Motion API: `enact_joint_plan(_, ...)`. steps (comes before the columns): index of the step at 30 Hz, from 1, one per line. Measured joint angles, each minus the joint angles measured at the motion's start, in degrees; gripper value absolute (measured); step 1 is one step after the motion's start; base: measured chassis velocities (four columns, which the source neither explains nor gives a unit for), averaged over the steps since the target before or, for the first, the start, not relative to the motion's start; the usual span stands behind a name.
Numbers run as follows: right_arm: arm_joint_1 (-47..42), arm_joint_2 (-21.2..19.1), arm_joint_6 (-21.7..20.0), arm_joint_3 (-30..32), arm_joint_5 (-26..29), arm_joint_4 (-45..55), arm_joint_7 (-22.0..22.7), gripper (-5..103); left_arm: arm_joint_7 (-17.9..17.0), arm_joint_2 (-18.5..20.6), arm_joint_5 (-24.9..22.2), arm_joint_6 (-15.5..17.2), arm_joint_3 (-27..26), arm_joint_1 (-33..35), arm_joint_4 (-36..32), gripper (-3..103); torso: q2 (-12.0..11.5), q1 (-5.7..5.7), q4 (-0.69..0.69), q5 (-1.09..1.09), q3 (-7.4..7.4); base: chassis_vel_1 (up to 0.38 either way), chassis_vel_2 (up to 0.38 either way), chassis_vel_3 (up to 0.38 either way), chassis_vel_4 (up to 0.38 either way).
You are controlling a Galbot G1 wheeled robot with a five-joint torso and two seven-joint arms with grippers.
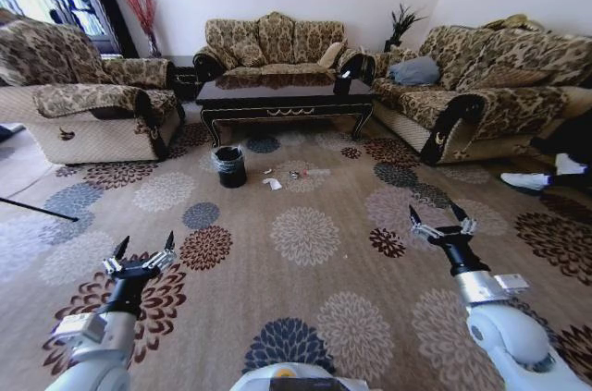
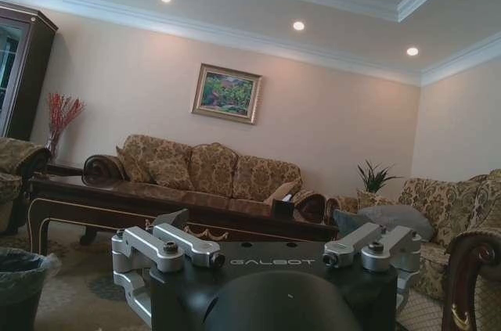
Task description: Move to the front of the table and pick up the trash from the floor, then place it into the trash bin.
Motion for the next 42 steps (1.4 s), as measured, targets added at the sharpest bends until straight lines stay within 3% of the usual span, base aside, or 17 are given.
enact_joint_plan(25,0.14,0.18,-0.01,-0.25,0.04,-0.18,0.03,100,0.18,-0.25,0.91,-0.12,0.18,-0.13,0.54,100,-4.75,-1.89,0.00,0.00,-2.84,0.000,0.000,0.000,0.000)
enact_joint_plan(42,0.29,0.19,0.03,-0.16,0.10,-0.46,0.06,100,0.27,-0.48,1.25,-0.26,0.36,-0.23,0.76,100,-8.72,-3.12,0.00,0.00,-5.59,0.000,0.000,0.000,0.000)
